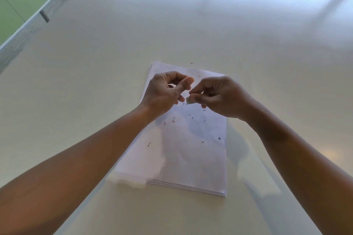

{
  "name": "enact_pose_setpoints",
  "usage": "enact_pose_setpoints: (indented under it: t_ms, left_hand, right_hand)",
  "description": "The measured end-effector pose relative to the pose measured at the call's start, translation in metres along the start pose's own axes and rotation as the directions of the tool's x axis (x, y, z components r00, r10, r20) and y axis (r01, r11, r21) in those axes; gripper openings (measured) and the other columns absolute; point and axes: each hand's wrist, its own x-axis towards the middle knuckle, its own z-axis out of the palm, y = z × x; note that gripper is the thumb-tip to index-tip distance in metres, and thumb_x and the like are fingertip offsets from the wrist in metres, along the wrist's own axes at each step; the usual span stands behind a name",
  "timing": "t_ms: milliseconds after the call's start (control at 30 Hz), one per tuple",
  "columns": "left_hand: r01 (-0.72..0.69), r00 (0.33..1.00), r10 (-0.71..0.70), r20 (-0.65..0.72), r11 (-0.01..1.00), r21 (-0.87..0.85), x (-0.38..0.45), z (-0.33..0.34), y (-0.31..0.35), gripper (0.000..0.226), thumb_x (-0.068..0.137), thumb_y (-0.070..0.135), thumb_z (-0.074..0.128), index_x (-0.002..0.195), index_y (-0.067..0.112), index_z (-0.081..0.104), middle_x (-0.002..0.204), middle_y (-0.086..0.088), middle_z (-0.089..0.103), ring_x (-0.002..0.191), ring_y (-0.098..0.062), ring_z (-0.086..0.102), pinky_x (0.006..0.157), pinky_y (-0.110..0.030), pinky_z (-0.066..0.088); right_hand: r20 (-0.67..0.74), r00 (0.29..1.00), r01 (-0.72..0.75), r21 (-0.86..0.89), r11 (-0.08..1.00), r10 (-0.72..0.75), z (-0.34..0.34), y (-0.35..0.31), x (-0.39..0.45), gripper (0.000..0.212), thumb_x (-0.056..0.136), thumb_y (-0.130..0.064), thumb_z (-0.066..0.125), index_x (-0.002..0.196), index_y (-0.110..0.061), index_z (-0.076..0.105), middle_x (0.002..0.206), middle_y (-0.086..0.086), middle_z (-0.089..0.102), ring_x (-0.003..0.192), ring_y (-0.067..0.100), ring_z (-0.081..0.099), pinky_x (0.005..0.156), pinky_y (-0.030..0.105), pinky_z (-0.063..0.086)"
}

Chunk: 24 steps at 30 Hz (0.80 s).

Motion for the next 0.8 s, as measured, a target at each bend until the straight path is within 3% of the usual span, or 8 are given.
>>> enact_pose_setpoints:
  t_ms: [133,267,367,500,567,700,800]
  left_hand:
    - [0.008,0.999,-0.008,-0.049,1.000,-0.002,0.000,0.004,0.004,0.027,0.095,0.043,0.071,0.091,0.017,0.076,0.075,0.008,0.073,0.061,-0.001,0.061,0.057,-0.017,0.048]
    - [0.010,0.998,-0.008,-0.063,0.999,0.037,-0.002,0.002,0.009,0.033,0.094,0.056,0.064,0.082,0.027,0.077,0.066,0.009,0.070,0.067,-0.002,0.062,0.066,-0.013,0.046]
    - [0.007,1.000,-0.007,-0.015,1.000,-0.020,-0.008,0.002,0.011,0.030,0.097,0.048,0.065,0.089,0.022,0.077,0.069,0.010,0.070,0.061,-0.003,0.062,0.062,-0.015,0.048]
    - [-0.018,0.999,0.021,0.035,0.996,-0.086,-0.014,-0.001,0.007,0.009,0.094,0.026,0.075,0.098,0.018,0.074,0.084,0.008,0.074,0.080,-0.011,0.075,0.073,-0.020,0.056]
    - [-0.060,0.998,0.060,0.014,0.998,-0.010,-0.015,-0.004,0.004,0.007,0.092,0.027,0.078,0.096,0.024,0.074,0.086,0.012,0.075,0.083,-0.008,0.074,0.075,-0.021,0.056]
    - [-0.174,0.985,0.167,0.049,0.958,0.229,-0.019,-0.016,-0.006,0.012,0.091,0.050,0.073,0.096,0.039,0.072,0.102,0.016,0.074,0.103,-0.001,0.068,0.090,-0.033,0.058]
    - [-0.279,0.959,0.232,0.162,0.877,0.392,-0.022,-0.024,-0.013,0.038,0.085,0.071,0.062,0.109,0.043,0.069,0.119,0.018,0.069,0.120,-0.003,0.058,0.103,-0.037,0.050]
  right_hand:
    - [0.012,1.000,0.017,0.020,1.000,-0.018,-0.004,-0.007,-0.006,0.008,0.082,-0.019,0.081,0.084,-0.014,0.076,0.079,0.004,0.076,0.063,0.011,0.062,0.064,0.027,0.053]
    - [0.035,0.999,0.003,-0.033,0.999,-0.002,-0.003,-0.005,-0.012,0.011,0.076,-0.030,0.085,0.081,-0.024,0.076,0.078,0.010,0.074,0.070,0.028,0.064,0.070,0.032,0.050]
    - [0.051,0.999,-0.005,-0.073,0.997,0.008,-0.001,-0.004,-0.017,0.011,0.076,-0.031,0.085,0.081,-0.027,0.076,0.079,0.010,0.074,0.077,0.034,0.065,0.069,0.029,0.046]
    - [0.054,0.998,-0.006,-0.115,0.993,0.012,-0.001,-0.006,-0.021,0.010,0.077,-0.032,0.084,0.082,-0.028,0.076,0.079,0.008,0.074,0.069,0.030,0.061,0.062,0.026,0.043]
    - [0.048,0.999,-0.006,-0.137,0.991,0.013,0.000,-0.006,-0.022,0.010,0.078,-0.032,0.084,0.083,-0.028,0.076,0.077,0.005,0.074,0.062,0.019,0.059,0.060,0.025,0.044]
    - [0.064,0.998,0.010,-0.183,0.983,0.002,0.006,-0.001,-0.023,0.010,0.077,-0.029,0.085,0.080,-0.029,0.076,0.080,0.003,0.075,0.074,0.022,0.069,0.071,0.038,0.058]
    - [0.054,0.997,0.066,-0.223,0.973,-0.055,0.012,0.007,-0.020,0.011,0.075,-0.027,0.086,0.076,-0.030,0.075,0.082,0.000,0.074,0.073,0.018,0.067,0.071,0.040,0.059]
